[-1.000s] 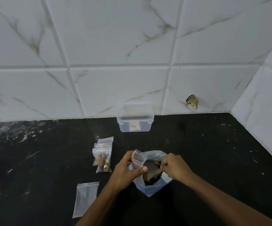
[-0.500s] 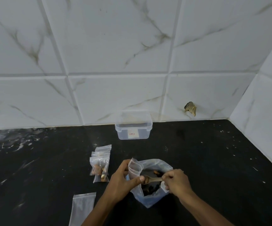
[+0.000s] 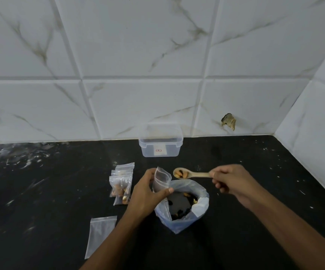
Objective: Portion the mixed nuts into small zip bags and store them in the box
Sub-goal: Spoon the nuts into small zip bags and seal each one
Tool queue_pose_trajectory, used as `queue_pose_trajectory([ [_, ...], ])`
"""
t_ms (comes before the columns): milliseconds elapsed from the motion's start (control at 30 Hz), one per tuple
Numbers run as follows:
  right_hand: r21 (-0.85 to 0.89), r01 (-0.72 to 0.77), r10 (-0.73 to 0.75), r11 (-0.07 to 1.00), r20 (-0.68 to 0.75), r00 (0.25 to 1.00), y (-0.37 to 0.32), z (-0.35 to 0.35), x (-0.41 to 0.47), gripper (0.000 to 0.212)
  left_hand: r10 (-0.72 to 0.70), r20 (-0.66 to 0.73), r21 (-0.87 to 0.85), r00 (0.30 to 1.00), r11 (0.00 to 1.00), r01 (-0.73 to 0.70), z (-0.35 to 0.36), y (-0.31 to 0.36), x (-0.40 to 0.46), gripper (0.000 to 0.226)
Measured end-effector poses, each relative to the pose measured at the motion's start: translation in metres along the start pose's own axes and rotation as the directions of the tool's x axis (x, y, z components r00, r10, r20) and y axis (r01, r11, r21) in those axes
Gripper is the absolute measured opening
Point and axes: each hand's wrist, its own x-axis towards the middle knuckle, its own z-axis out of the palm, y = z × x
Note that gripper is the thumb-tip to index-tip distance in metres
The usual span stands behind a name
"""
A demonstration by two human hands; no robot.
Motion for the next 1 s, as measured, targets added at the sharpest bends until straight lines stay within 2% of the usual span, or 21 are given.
queue_pose_trajectory([
  [133, -0.099, 0.147, -0.147, 0.984, 0.008, 0.989, -0.028, -0.002, -0.011, 0.015, 0.035, 0.001, 0.070, 0.999, 0.997, -0.035, 0.006, 0.008, 0.006, 0.061],
  [200, -0.261, 0.246, -0.258, 0.933, -0.012, 0.966, -0.034, 0.006, -0.015, 0.015, 0.040, 0.008, 0.062, 0.999, 0.997, -0.040, 0.011, 0.011, 0.008, 0.060],
  [300, -0.546, 0.422, -0.505, 0.724, -0.002, 0.863, -0.034, 0.022, -0.021, 0.014, 0.037, 0.003, 0.042, 0.999, 0.998, -0.037, 0.017, 0.014, 0.009, 0.054],
  [400, -0.713, 0.548, -0.687, 0.437, 0.129, 0.715, -0.024, 0.039, -0.026, 0.009, 0.029, 0.001, 0.022, 1.000, 0.999, -0.029, 0.021, 0.014, 0.009, 0.051],
  [433, -0.749, 0.581, -0.724, 0.319, 0.202, 0.659, -0.019, 0.044, -0.027, 0.002, 0.030, -0.005, 0.010, 1.000, 1.000, -0.030, 0.022, 0.014, 0.009, 0.051],
  [500, -0.771, 0.615, -0.756, 0.166, 0.301, 0.581, -0.012, 0.048, -0.032, 0.021, 0.039, -0.017, -0.002, 0.999, 0.999, -0.039, 0.023, 0.013, 0.008, 0.051],
  [600, -0.765, 0.641, -0.785, 0.064, 0.358, 0.506, -0.007, 0.051, -0.035, 0.031, 0.041, -0.017, -0.022, 0.999, 0.999, -0.042, 0.023, 0.011, 0.008, 0.050],
  [633, -0.757, 0.650, -0.793, 0.064, 0.357, 0.493, -0.007, 0.051, -0.035, 0.029, 0.042, -0.017, -0.026, 0.999, 0.999, -0.042, 0.022, 0.010, 0.008, 0.050],
  [700, -0.755, 0.644, -0.800, 0.124, 0.308, 0.515, -0.009, 0.047, -0.033, 0.022, 0.031, -0.026, -0.034, 0.999, 0.999, -0.032, 0.020, 0.010, 0.008, 0.050],
  [800, -0.710, 0.614, -0.791, 0.345, 0.133, 0.598, -0.019, 0.034, -0.031, 0.003, 0.010, -0.043, -0.039, 0.999, 0.999, -0.011, 0.013, 0.010, 0.006, 0.047],
  [833, -0.686, 0.594, -0.778, 0.420, 0.064, 0.624, -0.020, 0.029, -0.028, 0.006, 0.001, -0.046, -0.040, 0.999, 0.999, -0.003, 0.010, 0.009, 0.004, 0.046],
  [900, -0.674, 0.542, -0.733, 0.502, 0.001, 0.680, -0.018, 0.021, -0.021, 0.010, -0.008, -0.054, -0.048, 0.999, 0.999, 0.005, 0.003, 0.004, 0.001, 0.044],
  [1000, -0.712, 0.454, -0.621, 0.536, 0.033, 0.783, 0.003, 0.019, -0.007, 0.012, -0.034, -0.044, -0.090, 0.998, 0.996, 0.030, -0.005, -0.006, -0.006, 0.041],
])
